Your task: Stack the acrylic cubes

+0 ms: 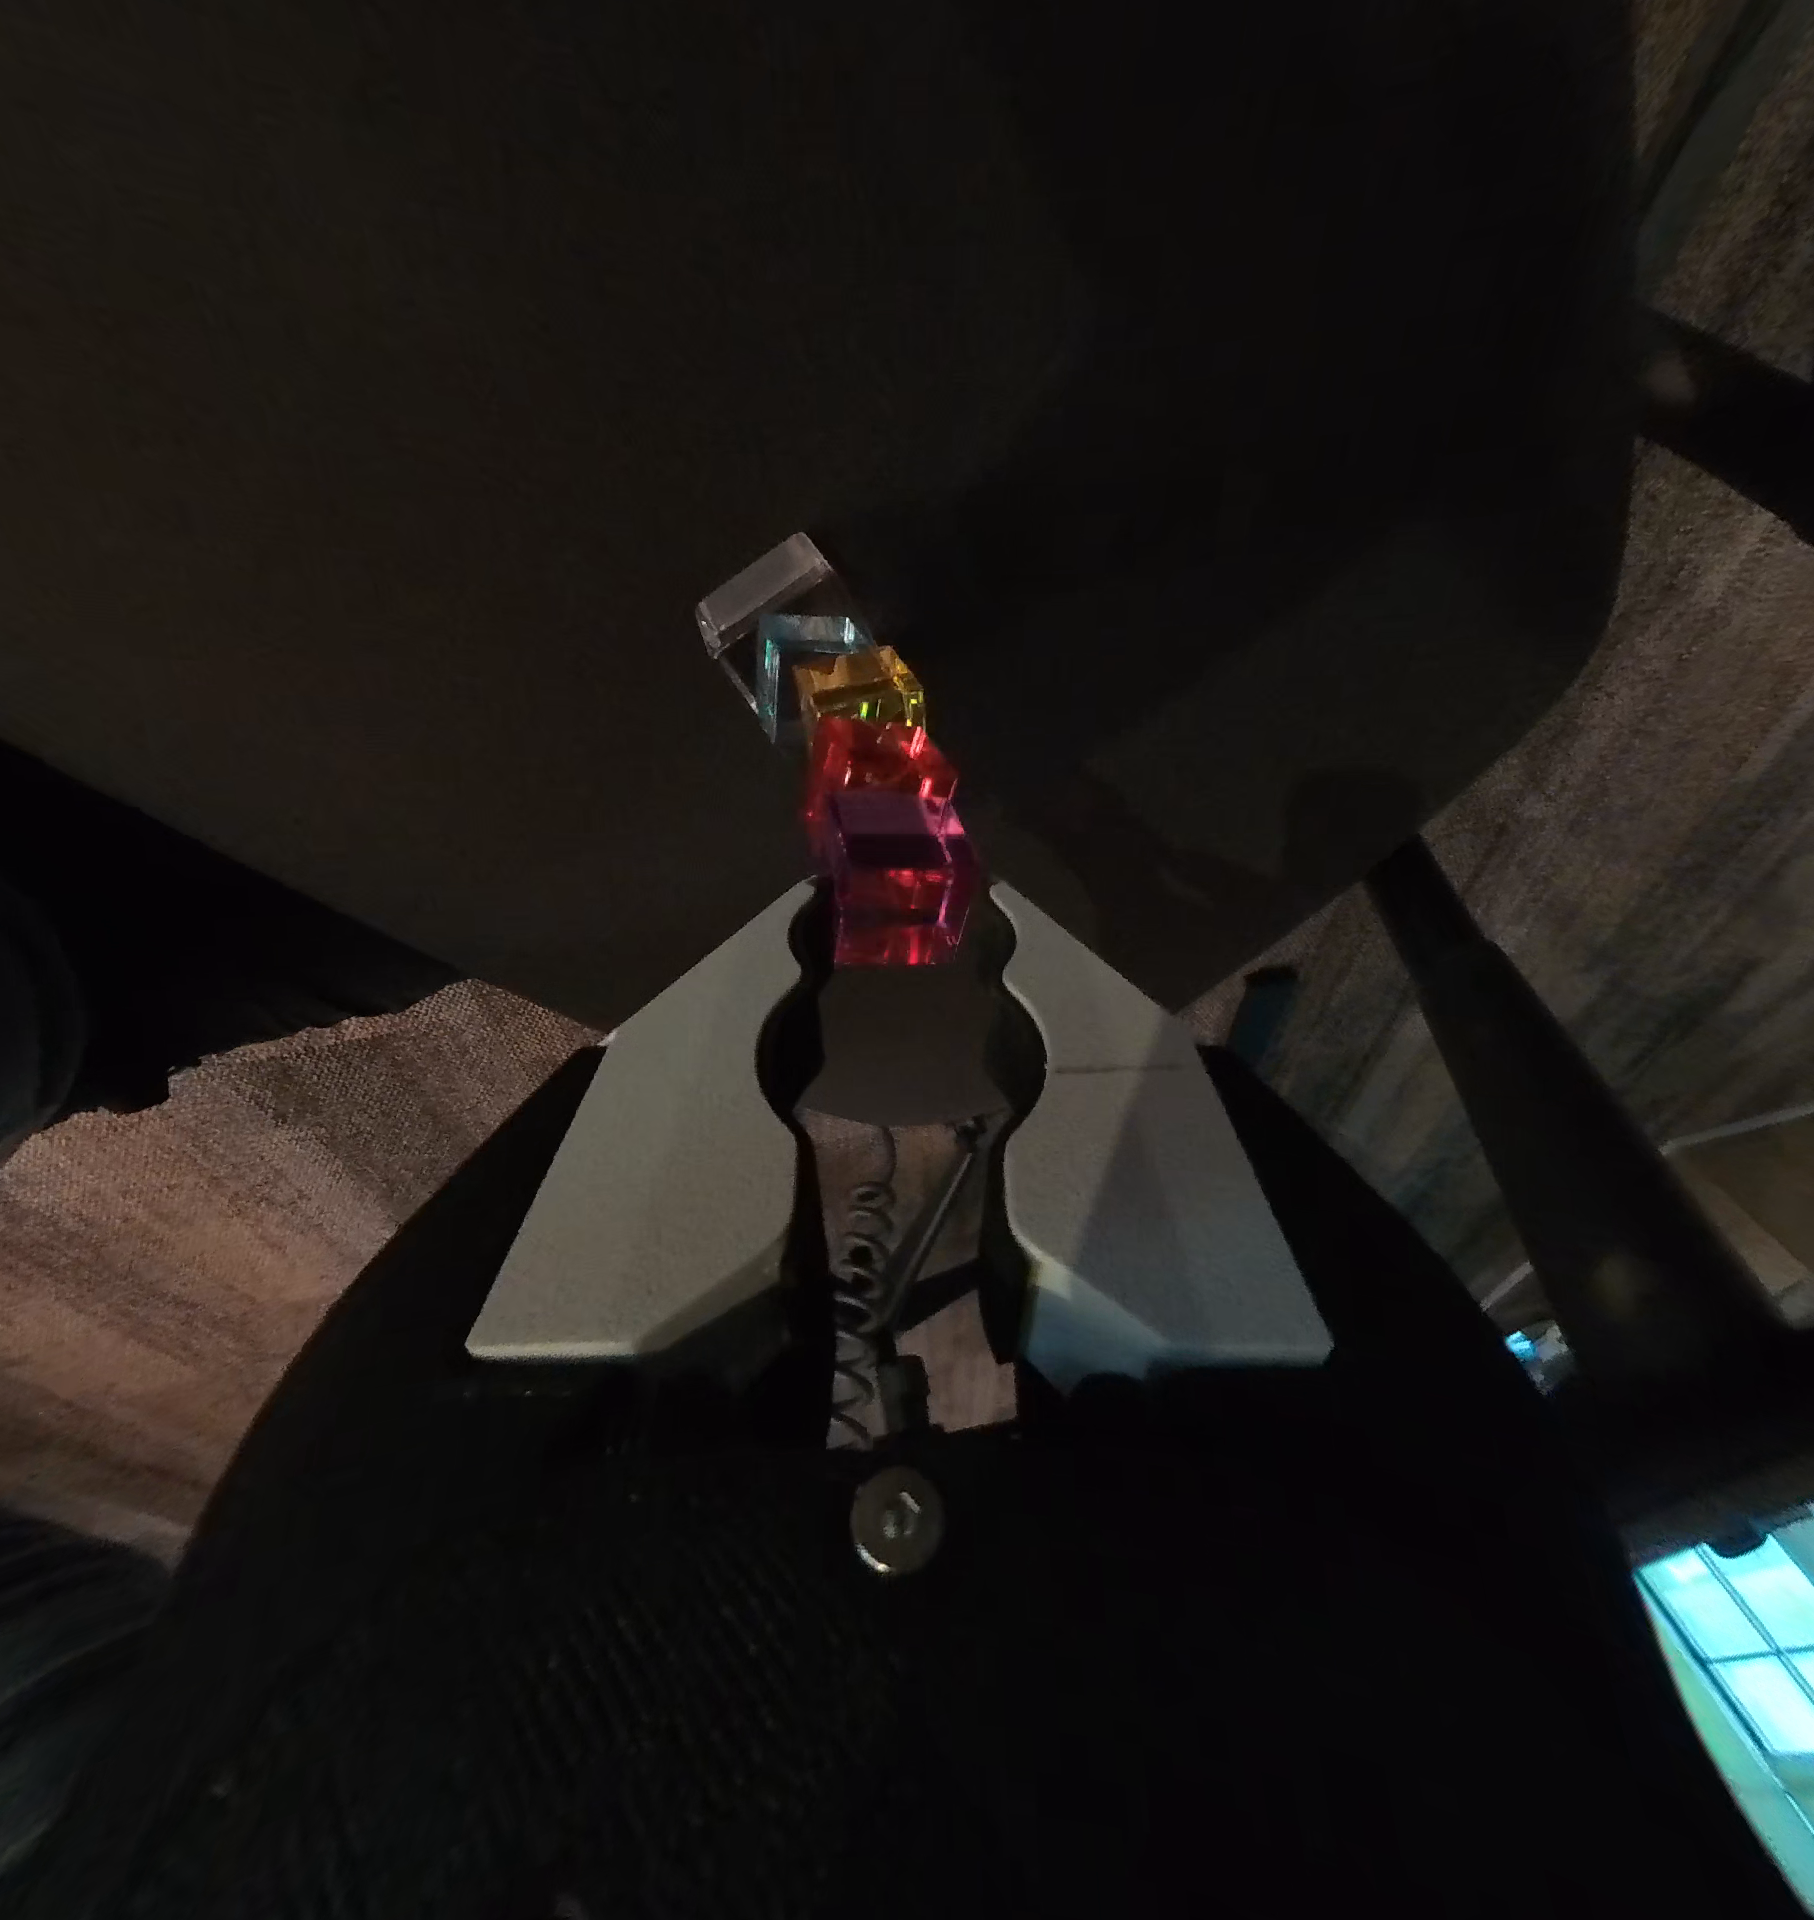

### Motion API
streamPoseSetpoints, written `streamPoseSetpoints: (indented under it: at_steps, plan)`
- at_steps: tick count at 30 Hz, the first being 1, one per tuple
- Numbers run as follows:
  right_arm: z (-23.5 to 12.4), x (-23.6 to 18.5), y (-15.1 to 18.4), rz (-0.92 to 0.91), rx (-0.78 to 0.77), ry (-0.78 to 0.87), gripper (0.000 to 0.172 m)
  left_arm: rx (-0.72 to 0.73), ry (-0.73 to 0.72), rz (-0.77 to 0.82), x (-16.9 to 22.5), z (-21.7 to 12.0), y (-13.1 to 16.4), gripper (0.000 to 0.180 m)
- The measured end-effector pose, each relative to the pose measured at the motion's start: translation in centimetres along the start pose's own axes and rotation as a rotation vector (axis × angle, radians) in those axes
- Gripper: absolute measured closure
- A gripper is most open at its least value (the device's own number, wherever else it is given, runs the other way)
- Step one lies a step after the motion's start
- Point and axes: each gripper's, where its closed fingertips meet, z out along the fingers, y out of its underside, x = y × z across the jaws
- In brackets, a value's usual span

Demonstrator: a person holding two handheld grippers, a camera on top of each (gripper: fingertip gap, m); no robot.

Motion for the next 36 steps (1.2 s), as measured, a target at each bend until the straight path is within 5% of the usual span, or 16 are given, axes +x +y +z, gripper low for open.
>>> streamPoseSetpoints:
  at_steps: [18,24,27,31,34,36]
  plan:
    - [0.1,0.1,-0.6,0.027,0.022,0.014,0.144,0.012,-0.004,-0.006,-0.1,-0.1,-0.3,0.117]
    - [-1.1,0.4,-2.5,0.070,0.165,0.045,0.116,0.050,-0.057,-0.012,-1.0,-0.6,-0.9,0.102]
    - [-4.2,0.8,-5.0,0.063,0.450,0.128,0.100,0.052,-0.078,-0.011,-1.3,-0.6,-0.9,0.096]
    - [-10.7,0.0,-6.3,0.052,1.119,0.343,0.093,0.065,-0.108,-0.035,-1.9,-1.1,-1.8,0.094]
    - [-12.5,0.8,-1.4,0.211,1.569,0.618,0.098,0.119,-0.184,-0.012,-3.7,-1.4,-4.7,0.098]
    - [-10.8,1.7,3.4,0.346,1.771,0.829,0.120,0.148,-0.252,0.012,-5.8,-1.1,-7.5,0.102]
